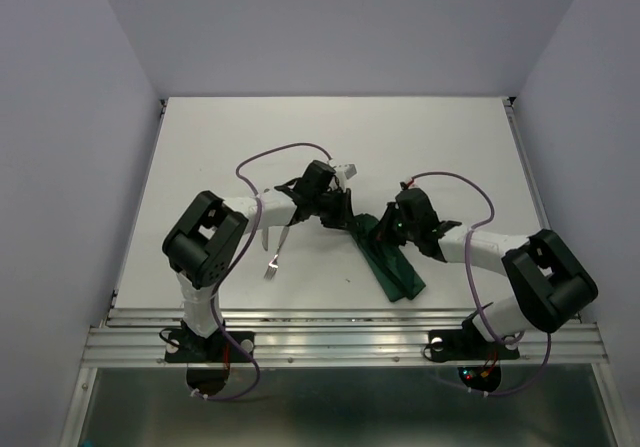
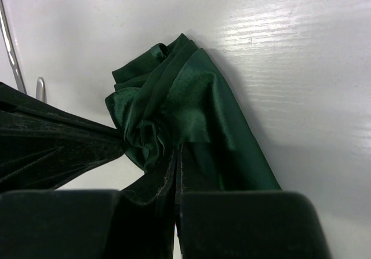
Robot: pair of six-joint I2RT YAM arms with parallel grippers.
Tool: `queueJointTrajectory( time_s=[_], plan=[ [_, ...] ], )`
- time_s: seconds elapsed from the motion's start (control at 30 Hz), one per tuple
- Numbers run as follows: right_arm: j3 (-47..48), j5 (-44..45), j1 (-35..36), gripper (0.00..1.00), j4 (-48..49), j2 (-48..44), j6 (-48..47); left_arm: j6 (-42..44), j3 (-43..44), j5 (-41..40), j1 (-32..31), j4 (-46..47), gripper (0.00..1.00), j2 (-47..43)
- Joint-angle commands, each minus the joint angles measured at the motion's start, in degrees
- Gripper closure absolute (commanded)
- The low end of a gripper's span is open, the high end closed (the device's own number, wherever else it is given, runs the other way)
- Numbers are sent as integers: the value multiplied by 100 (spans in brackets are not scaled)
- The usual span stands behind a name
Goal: Fold the napkin into a case and place the utensils inside
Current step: Stuff the top corner of the smaller-rectangle-folded napkin into the folded napkin.
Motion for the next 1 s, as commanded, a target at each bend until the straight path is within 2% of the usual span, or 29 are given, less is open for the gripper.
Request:
queueJointTrajectory(
  time_s=[0.0, 0.37, 0.7, 0.97],
  plan=[
    [287, -101, -28, 99, 362, 247, -153, 156, 264, 177, -24, 81, 100, 48],
    [471, -541, -28, 99, 864, 476, -39, 244, 343, 221, -24, 37, 100, 145],
    [515, -629, -28, 99, 917, 387, -47, 314, 466, 203, -24, -59, 100, 136],
    [366, -910, -28, 99, 1409, 493, 164, 367, 546, 238, -24, -104, 100, 206]
  ],
)
